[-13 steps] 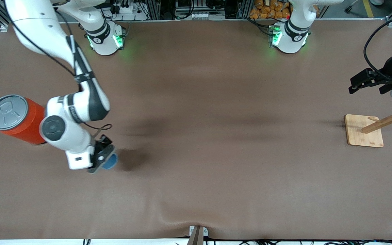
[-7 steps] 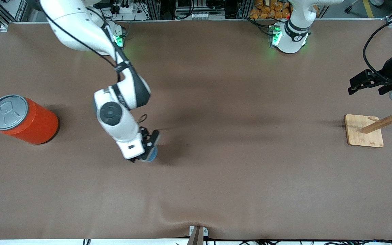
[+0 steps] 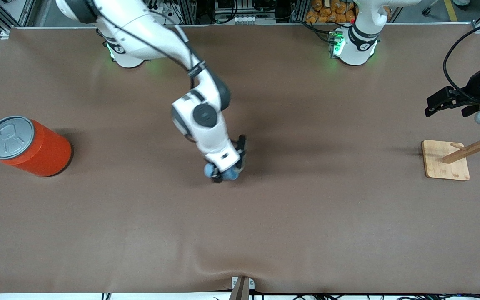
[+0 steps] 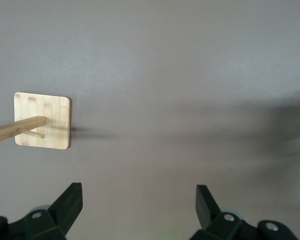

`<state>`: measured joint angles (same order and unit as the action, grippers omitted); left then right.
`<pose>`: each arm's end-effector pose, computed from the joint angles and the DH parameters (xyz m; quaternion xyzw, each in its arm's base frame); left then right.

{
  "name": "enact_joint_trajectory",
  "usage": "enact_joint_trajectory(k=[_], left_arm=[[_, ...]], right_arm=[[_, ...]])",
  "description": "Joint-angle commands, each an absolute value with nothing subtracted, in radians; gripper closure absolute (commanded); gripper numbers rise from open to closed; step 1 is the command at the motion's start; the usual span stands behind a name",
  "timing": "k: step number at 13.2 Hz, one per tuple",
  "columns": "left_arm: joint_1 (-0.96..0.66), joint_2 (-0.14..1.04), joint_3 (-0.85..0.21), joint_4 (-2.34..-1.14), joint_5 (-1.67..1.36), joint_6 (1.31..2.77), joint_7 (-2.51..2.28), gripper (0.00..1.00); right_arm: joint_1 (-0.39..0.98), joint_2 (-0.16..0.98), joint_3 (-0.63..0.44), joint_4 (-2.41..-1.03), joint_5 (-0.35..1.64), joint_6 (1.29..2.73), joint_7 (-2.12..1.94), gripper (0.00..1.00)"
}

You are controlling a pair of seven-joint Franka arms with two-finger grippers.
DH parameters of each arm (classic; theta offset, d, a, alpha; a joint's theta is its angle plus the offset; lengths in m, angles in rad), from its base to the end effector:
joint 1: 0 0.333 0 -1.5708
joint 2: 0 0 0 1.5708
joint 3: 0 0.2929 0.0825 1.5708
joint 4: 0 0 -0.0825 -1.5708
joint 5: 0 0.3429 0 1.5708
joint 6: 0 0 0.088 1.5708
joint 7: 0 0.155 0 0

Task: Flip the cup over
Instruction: 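Lift the blue cup with the right gripper and carry it toward the table middle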

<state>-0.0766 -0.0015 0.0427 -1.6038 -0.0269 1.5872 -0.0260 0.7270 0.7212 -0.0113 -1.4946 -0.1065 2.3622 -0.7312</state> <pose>0.5126 -0.0215 0.5414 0.9999 -0.0036 -0.0079 0.0132 0.5223 0.4491 0.2180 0.7220 0.6866 0.0726 0.0443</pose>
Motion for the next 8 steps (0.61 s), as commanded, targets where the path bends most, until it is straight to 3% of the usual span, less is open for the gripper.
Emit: enact_joint_trajectory(k=[1, 6, 7, 8], left_arm=[[-0.066, 0.009, 0.038, -1.588, -0.055, 1.572, -0.008, 0.00], [-0.067, 0.015, 0.038, -1.589, -0.057, 1.572, -0.006, 0.00], [-0.067, 0.017, 0.038, -1.589, -0.057, 1.572, -0.006, 0.00], [-0.067, 0.021, 0.038, -1.589, -0.058, 1.572, -0.006, 0.00]], right_arm=[[0.755, 0.741, -0.023, -1.471, -0.158, 2.395, -0.759, 0.77], [0.834, 0.785, -0.025, -1.483, -0.247, 2.388, -0.770, 0.77], [0.844, 0.798, -0.025, -1.479, -0.264, 2.390, -0.766, 0.72], [0.844, 0.805, -0.025, -1.473, -0.273, 2.387, -0.767, 0.51]])
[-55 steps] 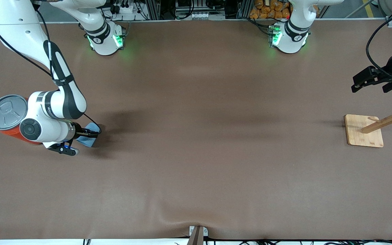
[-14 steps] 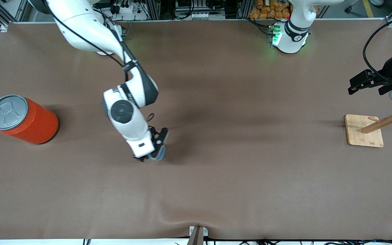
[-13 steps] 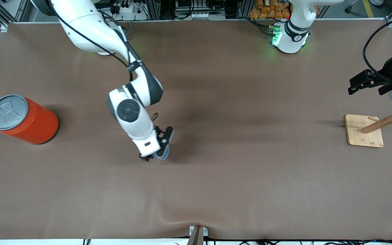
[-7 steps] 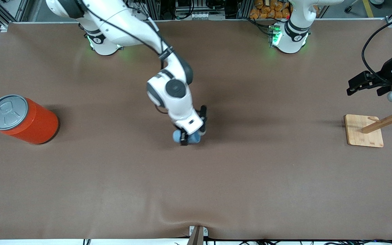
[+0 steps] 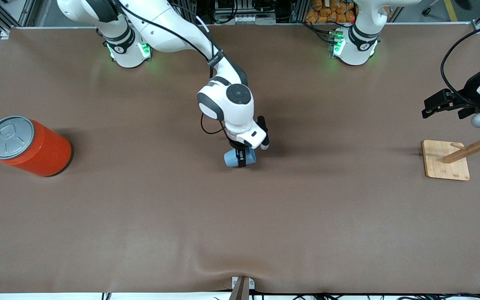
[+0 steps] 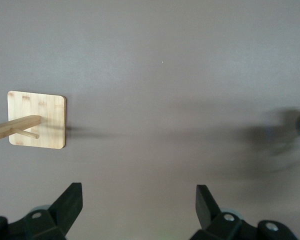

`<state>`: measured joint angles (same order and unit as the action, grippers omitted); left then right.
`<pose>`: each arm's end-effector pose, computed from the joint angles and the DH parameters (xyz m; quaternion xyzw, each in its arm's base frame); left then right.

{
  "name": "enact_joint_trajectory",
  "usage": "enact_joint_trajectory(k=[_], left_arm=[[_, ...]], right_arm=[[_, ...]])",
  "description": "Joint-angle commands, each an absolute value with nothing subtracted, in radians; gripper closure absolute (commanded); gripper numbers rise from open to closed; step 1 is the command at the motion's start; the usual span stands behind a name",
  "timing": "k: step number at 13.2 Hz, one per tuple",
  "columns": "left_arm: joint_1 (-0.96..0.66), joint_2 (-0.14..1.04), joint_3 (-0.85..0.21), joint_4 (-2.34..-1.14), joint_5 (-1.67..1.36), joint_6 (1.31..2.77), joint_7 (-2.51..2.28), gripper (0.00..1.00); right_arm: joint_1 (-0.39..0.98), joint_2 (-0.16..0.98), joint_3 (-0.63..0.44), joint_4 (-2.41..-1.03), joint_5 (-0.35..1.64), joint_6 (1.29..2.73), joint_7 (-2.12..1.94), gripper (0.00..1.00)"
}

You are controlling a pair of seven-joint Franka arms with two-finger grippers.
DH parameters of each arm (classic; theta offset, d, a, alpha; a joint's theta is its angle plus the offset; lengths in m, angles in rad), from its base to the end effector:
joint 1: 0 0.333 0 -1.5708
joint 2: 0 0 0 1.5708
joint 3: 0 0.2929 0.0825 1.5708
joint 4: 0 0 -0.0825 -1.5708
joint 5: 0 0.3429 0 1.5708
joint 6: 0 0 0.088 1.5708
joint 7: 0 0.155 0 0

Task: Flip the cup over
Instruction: 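Lift the blue cup with the right gripper and carry it toward the table middle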

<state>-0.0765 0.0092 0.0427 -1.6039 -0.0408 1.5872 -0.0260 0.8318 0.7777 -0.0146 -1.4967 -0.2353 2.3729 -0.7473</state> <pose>0.5147 -0.0237 0.5360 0.9997 -0.0033 -0.0135 0.0198 0.4738 0.4917 0.1804 0.6449 0.7573 0.0518 0.0889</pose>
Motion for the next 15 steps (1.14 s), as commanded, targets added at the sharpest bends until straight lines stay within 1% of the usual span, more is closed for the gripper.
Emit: enact_joint_trajectory(k=[1, 2, 5, 7, 9, 12, 15], left_arm=[[-0.067, 0.021, 0.038, -1.589, -0.057, 1.572, -0.008, 0.00], [-0.067, 0.023, 0.038, -1.589, -0.058, 1.572, -0.006, 0.00], [-0.067, 0.023, 0.038, -1.589, -0.058, 1.572, -0.006, 0.00], [-0.069, 0.031, 0.038, -1.588, -0.058, 1.572, -0.008, 0.00], [-0.068, 0.031, 0.037, -1.586, -0.075, 1.572, -0.008, 0.00], [-0.066, 0.051, 0.040, -1.586, -0.216, 1.572, -0.008, 0.00], [-0.066, 0.081, 0.040, -1.594, -0.387, 1.574, -0.009, 0.00]], right_arm=[[0.844, 0.805, -0.025, -1.473, -0.278, 2.385, -0.767, 0.26], [0.844, 0.805, -0.026, -1.473, -0.281, 2.385, -0.767, 0.00], [0.838, 0.796, -0.026, -1.471, -0.290, 2.384, -0.770, 0.00], [0.839, 0.772, -0.025, -1.471, -0.285, 2.324, -0.772, 0.00], [0.830, 0.720, -0.021, -1.471, -0.255, 2.223, -0.767, 0.00], [0.799, 0.615, -0.025, -1.471, -0.166, 2.117, -0.769, 0.00], [0.712, 0.534, -0.025, -1.471, -0.088, 2.030, -0.770, 0.00]])
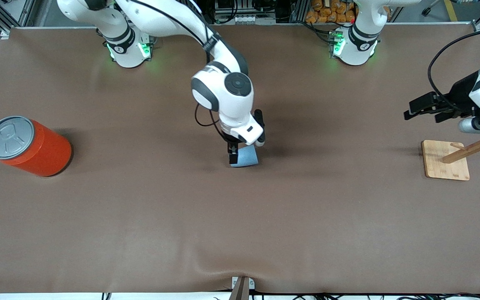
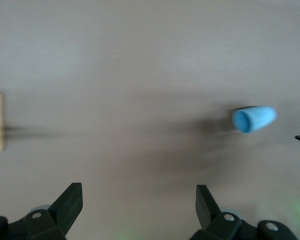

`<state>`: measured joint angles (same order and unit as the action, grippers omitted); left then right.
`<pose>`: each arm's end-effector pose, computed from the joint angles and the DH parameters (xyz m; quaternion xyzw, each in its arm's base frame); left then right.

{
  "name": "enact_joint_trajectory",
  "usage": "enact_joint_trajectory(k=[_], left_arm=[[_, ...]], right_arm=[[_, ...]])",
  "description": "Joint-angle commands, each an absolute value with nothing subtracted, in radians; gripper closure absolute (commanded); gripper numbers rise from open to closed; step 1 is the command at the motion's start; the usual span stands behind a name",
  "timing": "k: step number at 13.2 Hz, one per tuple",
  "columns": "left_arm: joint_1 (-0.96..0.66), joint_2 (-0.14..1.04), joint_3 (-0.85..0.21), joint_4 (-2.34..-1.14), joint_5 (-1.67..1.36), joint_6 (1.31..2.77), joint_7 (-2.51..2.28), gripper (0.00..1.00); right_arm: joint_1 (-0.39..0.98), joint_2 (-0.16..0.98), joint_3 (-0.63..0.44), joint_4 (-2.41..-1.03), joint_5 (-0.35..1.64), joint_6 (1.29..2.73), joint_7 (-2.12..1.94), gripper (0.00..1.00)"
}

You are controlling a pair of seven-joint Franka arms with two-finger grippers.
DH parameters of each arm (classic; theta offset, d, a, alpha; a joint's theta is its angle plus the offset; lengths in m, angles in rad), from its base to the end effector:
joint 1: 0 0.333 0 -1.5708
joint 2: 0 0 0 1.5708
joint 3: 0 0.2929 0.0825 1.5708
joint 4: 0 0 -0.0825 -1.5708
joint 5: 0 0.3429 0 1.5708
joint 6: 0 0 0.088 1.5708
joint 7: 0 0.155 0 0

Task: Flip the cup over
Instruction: 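Lift the blue cup with the right gripper and carry it toward the table middle, then release the cup on its side while the left gripper reaches toward it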

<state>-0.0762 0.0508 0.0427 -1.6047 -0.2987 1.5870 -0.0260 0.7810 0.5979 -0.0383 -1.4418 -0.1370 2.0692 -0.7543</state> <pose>0.5218 -0.0631 0.5206 0.9885 0.0038 -0.0382 0.1465 0.4992 0.4458 0.2962 0.7063 0.7042 0.0144 0.0714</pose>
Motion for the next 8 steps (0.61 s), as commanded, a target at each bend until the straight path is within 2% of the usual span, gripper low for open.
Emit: enact_joint_trajectory(k=[1, 4, 6, 8], left_arm=[[-0.061, 0.110, 0.040, -1.597, -0.441, 1.577, -0.009, 0.00], [-0.046, 0.173, 0.037, -1.662, -0.639, 1.630, -0.008, 0.00], [-0.055, 0.175, 0.031, -1.756, -0.734, 1.722, -0.005, 0.00], [-0.058, 0.166, -0.003, -1.865, -0.845, 1.811, 0.024, 0.00]], right_arm=[[0.668, 0.510, -0.025, -1.471, -0.063, 1.998, -0.772, 0.00], [0.554, 0.439, -0.035, -1.471, -0.031, 1.908, -0.749, 0.00], [0.464, 0.394, -0.040, -1.471, -0.032, 1.905, -0.646, 0.00], [0.428, 0.371, -0.044, -1.471, -0.047, 1.907, -0.594, 0.00]])
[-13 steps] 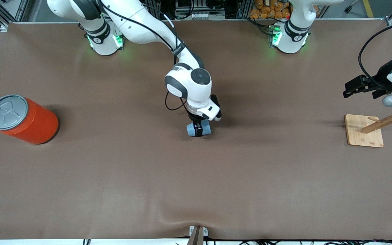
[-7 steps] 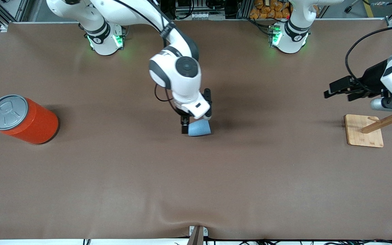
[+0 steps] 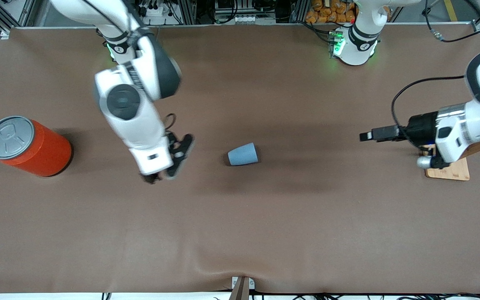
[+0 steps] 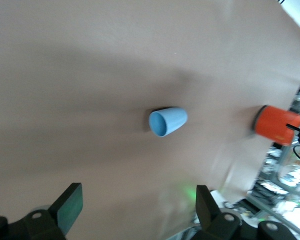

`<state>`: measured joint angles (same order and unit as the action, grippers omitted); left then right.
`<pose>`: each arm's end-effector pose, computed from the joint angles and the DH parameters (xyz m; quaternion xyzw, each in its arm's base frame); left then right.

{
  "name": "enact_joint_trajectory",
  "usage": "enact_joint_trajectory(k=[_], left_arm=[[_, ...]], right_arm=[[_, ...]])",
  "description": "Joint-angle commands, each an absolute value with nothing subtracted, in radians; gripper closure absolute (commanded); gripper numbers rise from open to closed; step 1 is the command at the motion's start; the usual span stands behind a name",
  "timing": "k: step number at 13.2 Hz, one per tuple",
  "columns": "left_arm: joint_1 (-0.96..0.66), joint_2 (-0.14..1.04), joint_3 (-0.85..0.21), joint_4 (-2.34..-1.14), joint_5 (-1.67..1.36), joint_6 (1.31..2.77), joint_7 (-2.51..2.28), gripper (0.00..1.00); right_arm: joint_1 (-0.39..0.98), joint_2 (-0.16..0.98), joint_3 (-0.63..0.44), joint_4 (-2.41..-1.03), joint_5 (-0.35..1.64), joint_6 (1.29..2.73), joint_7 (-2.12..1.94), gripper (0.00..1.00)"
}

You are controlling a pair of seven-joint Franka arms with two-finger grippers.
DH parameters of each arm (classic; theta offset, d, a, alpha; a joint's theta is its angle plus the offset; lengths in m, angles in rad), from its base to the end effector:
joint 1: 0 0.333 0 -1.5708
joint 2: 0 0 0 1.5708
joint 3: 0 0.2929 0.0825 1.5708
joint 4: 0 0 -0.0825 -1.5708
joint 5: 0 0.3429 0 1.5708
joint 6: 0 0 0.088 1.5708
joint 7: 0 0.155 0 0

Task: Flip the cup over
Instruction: 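Release the cup on its side while the left gripper reaches toward it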

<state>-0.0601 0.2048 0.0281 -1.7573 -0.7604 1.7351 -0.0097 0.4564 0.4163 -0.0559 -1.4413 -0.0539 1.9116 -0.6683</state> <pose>0.5508 -0.1139 0.4124 0.9247 0.0915 -0.1123 0.3519 0.5922 0.2489 0.4003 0.8540 0.5182 0.0221 0.0402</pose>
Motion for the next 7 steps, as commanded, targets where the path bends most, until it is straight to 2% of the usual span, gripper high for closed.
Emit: enact_joint_trajectory(k=[1, 5, 7], left_arm=[[-0.058, 0.167, -0.015, -1.903, -0.888, 1.851, 0.063, 0.00], [-0.064, 0.184, -0.133, -2.058, -1.135, 2.072, 0.182, 0.00], [-0.064, 0.224, -0.208, -2.078, -1.204, 2.179, 0.218, 0.00]], right_arm=[[0.413, 0.367, -0.067, -1.470, -0.049, 1.911, -0.533, 0.00], [0.397, 0.367, -0.216, -1.451, -0.026, 1.931, -0.415, 0.00], [0.329, 0.344, -0.224, -1.462, -0.012, 1.890, -0.362, 0.00]])
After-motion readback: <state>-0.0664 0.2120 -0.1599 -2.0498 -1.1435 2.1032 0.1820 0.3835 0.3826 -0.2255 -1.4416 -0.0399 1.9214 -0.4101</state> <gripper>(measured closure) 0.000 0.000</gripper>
